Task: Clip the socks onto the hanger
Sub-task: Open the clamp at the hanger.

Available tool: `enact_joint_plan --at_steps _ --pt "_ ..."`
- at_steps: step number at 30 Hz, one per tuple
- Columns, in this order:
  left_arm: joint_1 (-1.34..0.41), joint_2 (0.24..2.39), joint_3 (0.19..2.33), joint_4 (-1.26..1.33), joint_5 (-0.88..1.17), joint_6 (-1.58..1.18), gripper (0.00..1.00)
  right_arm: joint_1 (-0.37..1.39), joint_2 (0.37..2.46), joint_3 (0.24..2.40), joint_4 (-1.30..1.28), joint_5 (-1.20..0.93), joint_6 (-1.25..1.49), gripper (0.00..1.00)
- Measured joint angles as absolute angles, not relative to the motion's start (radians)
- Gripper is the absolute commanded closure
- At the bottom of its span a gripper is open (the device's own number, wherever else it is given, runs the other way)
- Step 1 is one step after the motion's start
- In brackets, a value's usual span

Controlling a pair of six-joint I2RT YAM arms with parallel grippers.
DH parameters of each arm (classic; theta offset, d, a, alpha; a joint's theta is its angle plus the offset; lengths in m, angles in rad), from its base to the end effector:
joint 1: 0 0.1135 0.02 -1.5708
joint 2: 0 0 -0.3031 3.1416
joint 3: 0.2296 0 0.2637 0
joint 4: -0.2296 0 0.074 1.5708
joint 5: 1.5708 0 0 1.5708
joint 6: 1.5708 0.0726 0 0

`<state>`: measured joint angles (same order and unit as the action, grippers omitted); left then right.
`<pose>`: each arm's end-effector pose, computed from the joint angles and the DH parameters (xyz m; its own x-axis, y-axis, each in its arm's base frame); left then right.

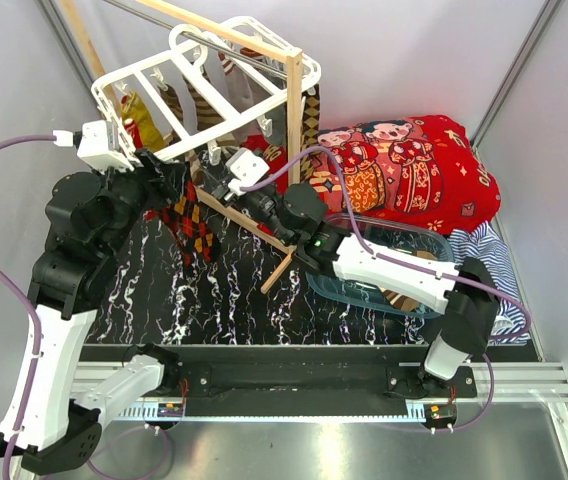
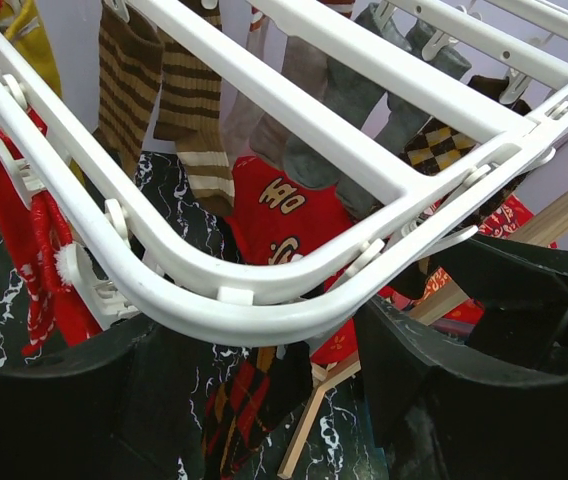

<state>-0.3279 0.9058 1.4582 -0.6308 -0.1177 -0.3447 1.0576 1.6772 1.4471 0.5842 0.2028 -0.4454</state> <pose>0.1596 -0.0453 0.5264 -0.1404 -0.3067 -0.9414 0.1717 0.9289 -0.3282 0.2347 0.3866 0.4651 0.4813 -0.0055 -0.8765 -0.6130 0.7127 -0.3411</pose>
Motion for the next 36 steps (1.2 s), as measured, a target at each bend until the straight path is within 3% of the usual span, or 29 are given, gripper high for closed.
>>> enact_joint_plan --at_steps 9,14,18,22,25,36 --pt "-0.328 0.902 1.458 -0.634 -0.118 -0.345 0.37 1.057 1.741 1.463 0.694 0.252 -0.447 0.42" --pt "-0.328 0.896 1.458 -0.634 -0.117 -0.345 0.36 1.057 1.746 1.468 0.728 0.258 -0.444 0.61" --pt "-0.328 0.892 1.458 -0.635 -0.117 -0.345 0.36 1.057 1.746 1.468 0.739 0.271 -0.439 0.83" --pt "-0.328 0.892 1.459 -0.635 -0.118 -0.35 0.36 1.056 1.743 1.465 0.735 0.268 -0.422 0.96" --pt "-0.328 0.896 1.465 -0.646 -0.122 -0.356 0.36 1.056 1.719 1.448 0.7 0.241 -0.41 1.0" --pt "-0.328 0.973 1.553 -0.7 -0.153 -0.351 0.37 1.042 1.645 1.525 0.39 0.045 -0.395 1.0"
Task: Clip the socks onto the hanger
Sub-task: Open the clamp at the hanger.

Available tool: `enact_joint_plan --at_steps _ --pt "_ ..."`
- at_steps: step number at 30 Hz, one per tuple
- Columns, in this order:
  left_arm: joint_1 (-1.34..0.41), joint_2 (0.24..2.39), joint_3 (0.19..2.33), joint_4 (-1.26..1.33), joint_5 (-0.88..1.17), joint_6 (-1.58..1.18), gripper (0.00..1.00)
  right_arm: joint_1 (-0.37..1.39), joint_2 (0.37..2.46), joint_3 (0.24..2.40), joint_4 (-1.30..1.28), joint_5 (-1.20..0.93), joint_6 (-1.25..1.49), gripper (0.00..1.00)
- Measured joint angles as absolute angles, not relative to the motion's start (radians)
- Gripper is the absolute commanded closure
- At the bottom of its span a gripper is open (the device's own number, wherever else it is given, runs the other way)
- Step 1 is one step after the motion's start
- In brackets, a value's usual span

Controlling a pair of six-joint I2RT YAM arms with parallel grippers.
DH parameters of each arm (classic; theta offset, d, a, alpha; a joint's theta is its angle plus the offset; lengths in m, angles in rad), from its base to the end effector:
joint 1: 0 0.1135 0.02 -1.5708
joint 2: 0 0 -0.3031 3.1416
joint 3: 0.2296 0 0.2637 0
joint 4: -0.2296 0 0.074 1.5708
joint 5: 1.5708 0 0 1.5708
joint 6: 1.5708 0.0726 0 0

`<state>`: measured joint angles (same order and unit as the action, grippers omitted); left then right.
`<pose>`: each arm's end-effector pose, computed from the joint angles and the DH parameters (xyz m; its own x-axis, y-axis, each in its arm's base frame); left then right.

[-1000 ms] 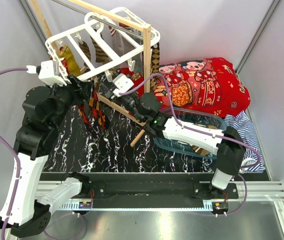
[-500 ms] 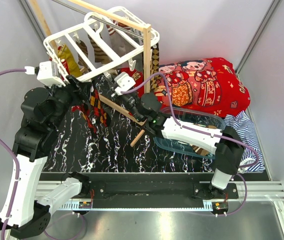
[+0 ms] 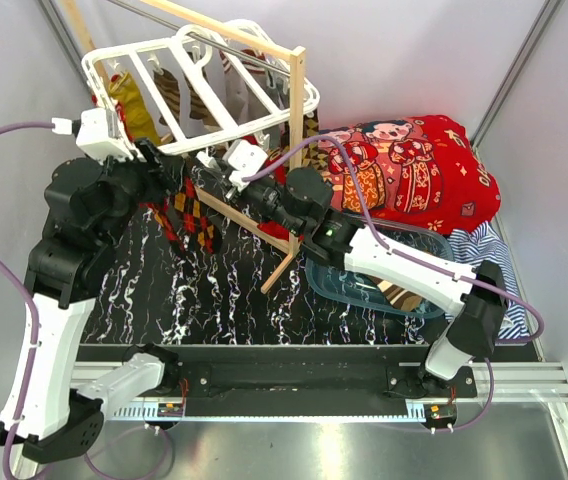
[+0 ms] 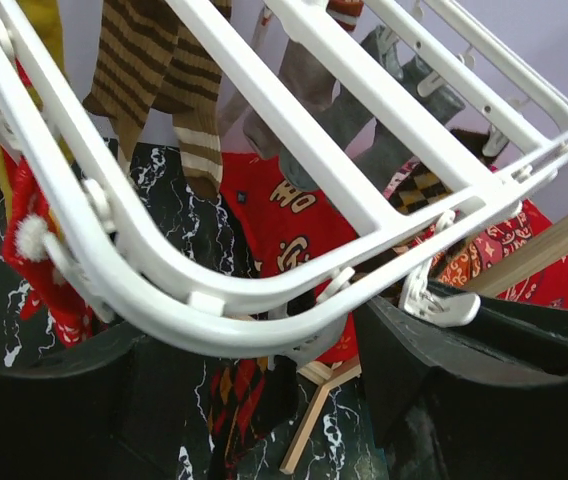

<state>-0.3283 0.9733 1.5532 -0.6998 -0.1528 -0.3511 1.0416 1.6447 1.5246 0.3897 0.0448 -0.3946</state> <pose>0.1703 -0.0463 0.5376 -0.1667 -0.3023 -0.9385 0.1260 0.9375 -0.3244 0.2278 0.3831 0.4836 0.4473 0.0040 -0.8944 -0.7243 0.5884 -0.3595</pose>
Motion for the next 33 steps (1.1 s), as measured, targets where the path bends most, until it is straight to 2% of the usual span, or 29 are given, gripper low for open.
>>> enact_joint_plan --at_steps 5,9,12,22,33 --pt "-0.329 1.013 1.612 -0.714 -0.155 -0.339 0.34 1.04 1.657 1.632 0.263 -0.035 -0.398 1.0" --pt "-0.328 1.003 1.617 -0.717 -0.154 -0.325 0.23 1.04 1.687 1.71 0.195 -0.102 -0.401 1.0" --pt "-0.322 0.968 1.617 -0.73 -0.167 -0.305 0.2 1.04 1.721 1.759 0.157 -0.135 -0.401 1.0" --pt "-0.324 0.819 1.636 -0.767 -0.113 -0.314 0.19 1.04 1.8 1.813 0.084 -0.192 -0.4 1.0" --pt "-0.324 0.919 1.628 -0.759 0.088 -0.315 0.18 1.04 1.804 1.813 0.063 -0.205 -0.398 1.0"
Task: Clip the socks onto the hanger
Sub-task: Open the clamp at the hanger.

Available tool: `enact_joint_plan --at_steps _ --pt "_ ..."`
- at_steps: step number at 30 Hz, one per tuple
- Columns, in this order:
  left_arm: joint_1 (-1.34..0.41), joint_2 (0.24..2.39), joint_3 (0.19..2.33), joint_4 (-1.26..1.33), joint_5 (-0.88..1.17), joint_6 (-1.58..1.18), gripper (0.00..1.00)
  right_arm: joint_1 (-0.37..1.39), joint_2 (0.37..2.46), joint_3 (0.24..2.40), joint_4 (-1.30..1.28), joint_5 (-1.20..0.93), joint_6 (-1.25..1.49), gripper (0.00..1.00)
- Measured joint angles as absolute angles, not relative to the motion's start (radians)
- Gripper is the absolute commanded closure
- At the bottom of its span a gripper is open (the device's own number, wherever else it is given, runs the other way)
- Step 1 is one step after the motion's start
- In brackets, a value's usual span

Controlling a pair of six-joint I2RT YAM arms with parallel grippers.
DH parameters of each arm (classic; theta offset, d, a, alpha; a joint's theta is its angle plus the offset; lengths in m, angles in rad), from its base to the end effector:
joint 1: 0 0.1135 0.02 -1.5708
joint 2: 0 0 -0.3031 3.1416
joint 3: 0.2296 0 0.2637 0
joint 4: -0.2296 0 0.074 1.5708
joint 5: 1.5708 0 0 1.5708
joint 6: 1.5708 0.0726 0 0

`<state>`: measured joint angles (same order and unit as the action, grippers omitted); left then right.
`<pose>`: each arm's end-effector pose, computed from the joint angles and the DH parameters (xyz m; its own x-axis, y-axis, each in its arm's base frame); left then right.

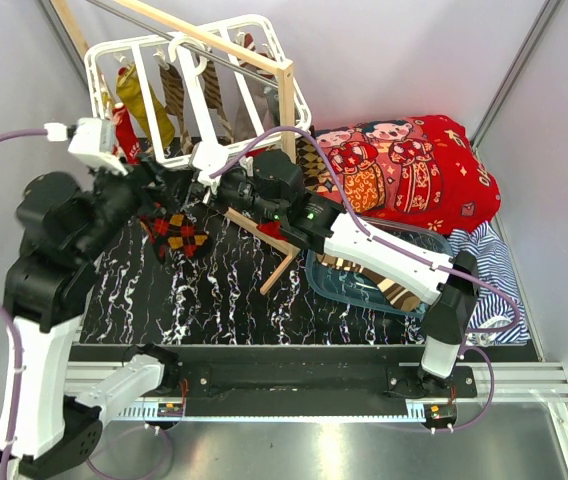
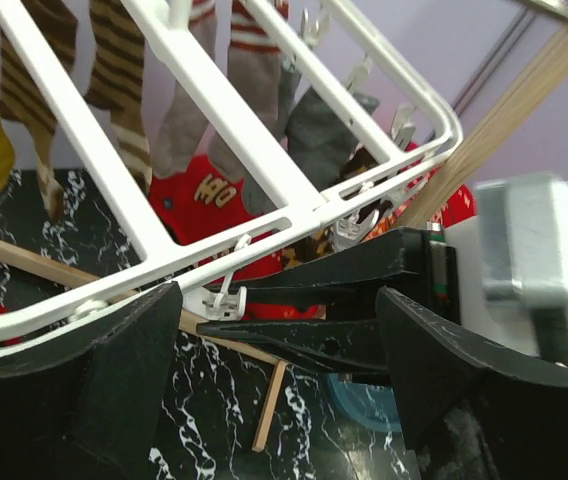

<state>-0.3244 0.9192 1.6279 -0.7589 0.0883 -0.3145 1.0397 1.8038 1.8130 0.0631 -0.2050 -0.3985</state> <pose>0.1290 -0.0501 0.5598 -0.1693 -0.2682 -0.9484 0.3666 0.8761 -0.3132 0.2359 0.4308 0.4813 0.4012 -0.0671 -0.9135 -0.8586 0.3198 -0.4006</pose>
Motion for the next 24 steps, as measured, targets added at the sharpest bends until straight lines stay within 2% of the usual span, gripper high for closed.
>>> enact_joint_plan --at_steps 9,19,24 --pt "-0.324 0.953 1.609 -0.781 0.074 -0.337 0.2 1.025 1.804 1.813 0.052 -0.214 -0.384 1.0" --pt "-0.326 0.912 1.588 -0.795 0.041 -0.345 0.33 1.02 1.803 1.813 0.055 -0.24 -0.358 1.0" --pt "-0.326 0.905 1.544 -0.788 0.038 -0.347 0.34 1.014 1.803 1.813 0.055 -0.255 -0.35 1.0"
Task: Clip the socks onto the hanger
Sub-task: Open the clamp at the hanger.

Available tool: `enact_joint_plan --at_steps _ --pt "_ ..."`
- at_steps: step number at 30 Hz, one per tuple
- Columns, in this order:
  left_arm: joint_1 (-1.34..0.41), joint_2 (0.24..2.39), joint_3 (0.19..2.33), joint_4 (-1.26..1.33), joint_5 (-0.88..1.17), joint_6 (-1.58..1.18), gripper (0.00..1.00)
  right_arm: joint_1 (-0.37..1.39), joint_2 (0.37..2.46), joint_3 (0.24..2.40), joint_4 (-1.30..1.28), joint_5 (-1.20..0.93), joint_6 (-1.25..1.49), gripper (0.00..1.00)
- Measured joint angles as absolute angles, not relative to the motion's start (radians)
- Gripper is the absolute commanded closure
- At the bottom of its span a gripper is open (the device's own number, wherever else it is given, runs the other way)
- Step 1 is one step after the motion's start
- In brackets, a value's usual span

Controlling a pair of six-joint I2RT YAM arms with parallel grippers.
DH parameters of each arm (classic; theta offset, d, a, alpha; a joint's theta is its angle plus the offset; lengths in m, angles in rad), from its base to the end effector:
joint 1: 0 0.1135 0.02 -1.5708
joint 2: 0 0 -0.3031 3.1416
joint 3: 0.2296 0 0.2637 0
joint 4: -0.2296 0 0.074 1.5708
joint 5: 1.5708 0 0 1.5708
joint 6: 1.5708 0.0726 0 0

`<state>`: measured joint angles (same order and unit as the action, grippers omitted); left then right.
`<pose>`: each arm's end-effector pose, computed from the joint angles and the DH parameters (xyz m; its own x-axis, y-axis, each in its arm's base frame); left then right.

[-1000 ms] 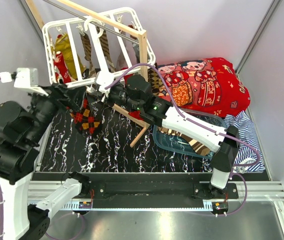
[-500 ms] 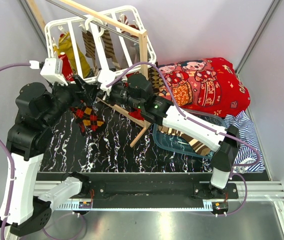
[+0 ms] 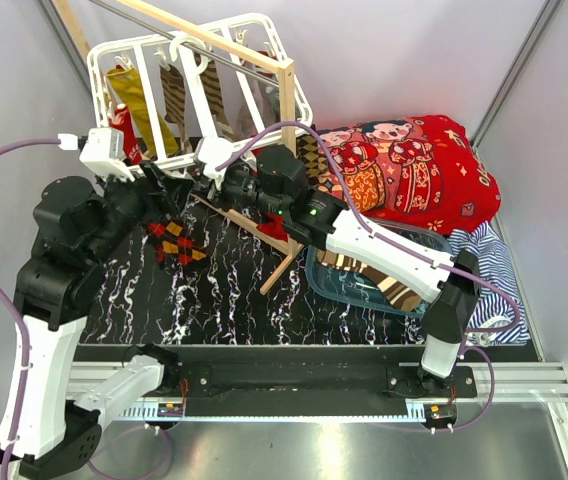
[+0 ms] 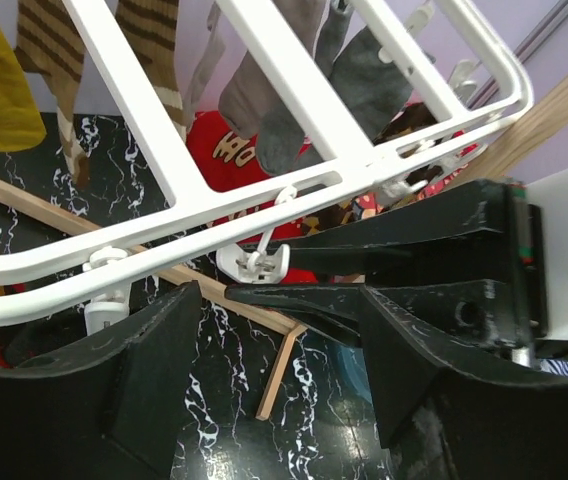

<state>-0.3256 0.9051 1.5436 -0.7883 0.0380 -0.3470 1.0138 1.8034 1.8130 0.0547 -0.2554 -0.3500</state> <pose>0.1395 -0.0500 0.5312 -0.2538 -0.2730 -0.9279 0.2860 0.8953 -0.3416 0.2435 0.4256 0.4802 0.3592 -0.0508 -0.9319 -0.8851 0.2982 -0.3574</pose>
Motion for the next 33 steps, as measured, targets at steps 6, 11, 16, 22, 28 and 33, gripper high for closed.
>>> enact_joint_plan --at_steps 6,11,16,22,28,33 --pt "-0.326 0.906 1.503 -0.755 0.018 -0.345 0.32 1.01 1.804 1.812 0.051 -0.257 -0.343 1.0" --pt "-0.325 0.888 1.448 -0.696 -0.01 -0.346 0.3 1.005 1.803 1.811 0.049 -0.265 -0.336 1.0" --pt "-0.326 0.86 1.391 -0.643 -0.048 -0.363 0.32 1.005 1.803 1.811 0.05 -0.275 -0.332 1.0" --pt "-0.326 0.825 1.312 -0.561 -0.077 -0.403 0.32 1.004 1.803 1.811 0.052 -0.282 -0.327 1.0" --pt "-0.326 0.84 1.304 -0.513 -0.065 -0.425 0.33 1.002 1.802 1.809 0.059 -0.281 -0.326 1.0" --pt "-0.326 0.848 1.279 -0.477 -0.054 -0.445 0.35 0.997 1.8 1.799 0.062 -0.28 -0.324 1.0"
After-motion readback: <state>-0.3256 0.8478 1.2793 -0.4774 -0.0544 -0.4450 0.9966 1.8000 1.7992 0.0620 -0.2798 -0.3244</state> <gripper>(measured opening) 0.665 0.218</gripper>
